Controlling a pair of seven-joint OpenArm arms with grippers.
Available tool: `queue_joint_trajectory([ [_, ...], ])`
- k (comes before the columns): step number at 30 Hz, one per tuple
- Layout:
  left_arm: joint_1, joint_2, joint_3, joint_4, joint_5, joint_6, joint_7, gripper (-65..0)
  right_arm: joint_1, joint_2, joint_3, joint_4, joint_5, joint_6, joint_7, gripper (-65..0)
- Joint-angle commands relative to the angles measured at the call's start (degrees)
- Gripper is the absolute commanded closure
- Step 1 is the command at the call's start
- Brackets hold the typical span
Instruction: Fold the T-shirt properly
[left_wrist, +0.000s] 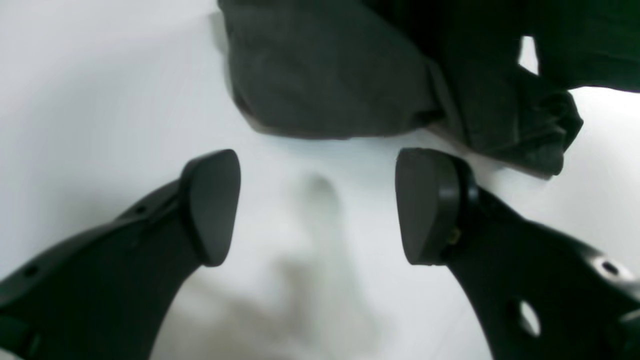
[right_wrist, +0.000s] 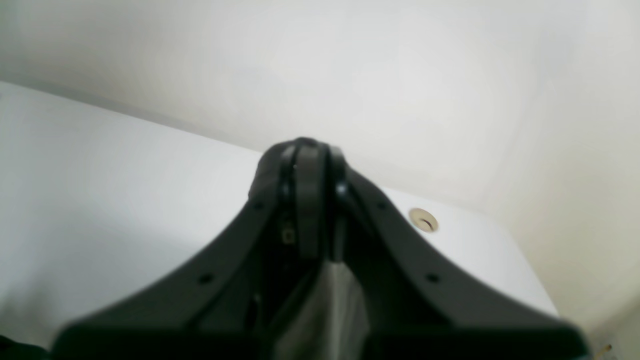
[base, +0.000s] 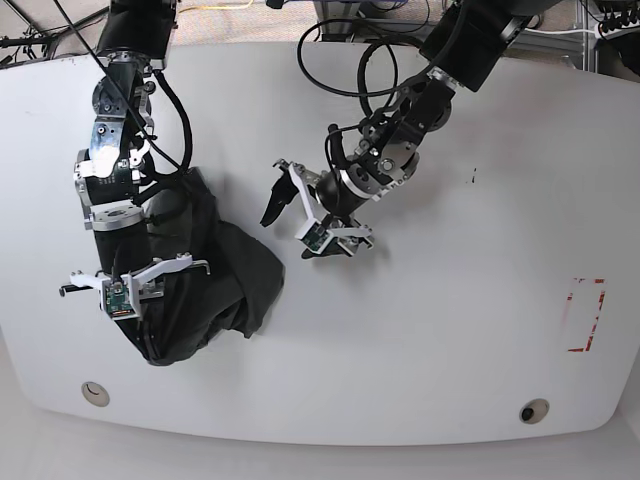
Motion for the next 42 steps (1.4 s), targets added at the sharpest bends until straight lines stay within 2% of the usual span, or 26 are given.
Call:
queue_joint_trajectory([
  [1,-1.44,1.3,-0.04,0.05,-0.59,-0.25,-2.3,-45.5,1.41,0.59,0.3,0.95,0.39,-0.64,2.53,-0.2],
  [14,-6.3,4.28,1.09,-9.87,-4.31,0.1,-4.69,-45.6,-0.05,0.42,1.07,1.11,0.32,-0.32,2.28,-0.5],
  [22,-8.53,4.88,2.3,-14.38,-6.53,0.43,-5.7,-45.5,-0.32,0.31,1.18,1.16,0.31,-0.29,2.22,-0.5],
  [24,-8.76,5.14,2.14,-16.68,-6.57,1.4,-5.5,-45.0,-0.61,0.34,1.06,0.84,0.22,-0.05,1.79,-0.4],
  [42,-9.48,6.18,2.41,-18.85,-9.6,2.42,-6.25,-45.0,-0.66,0.5,1.13,0.85,0.19,-0.17,1.84,-0.3],
])
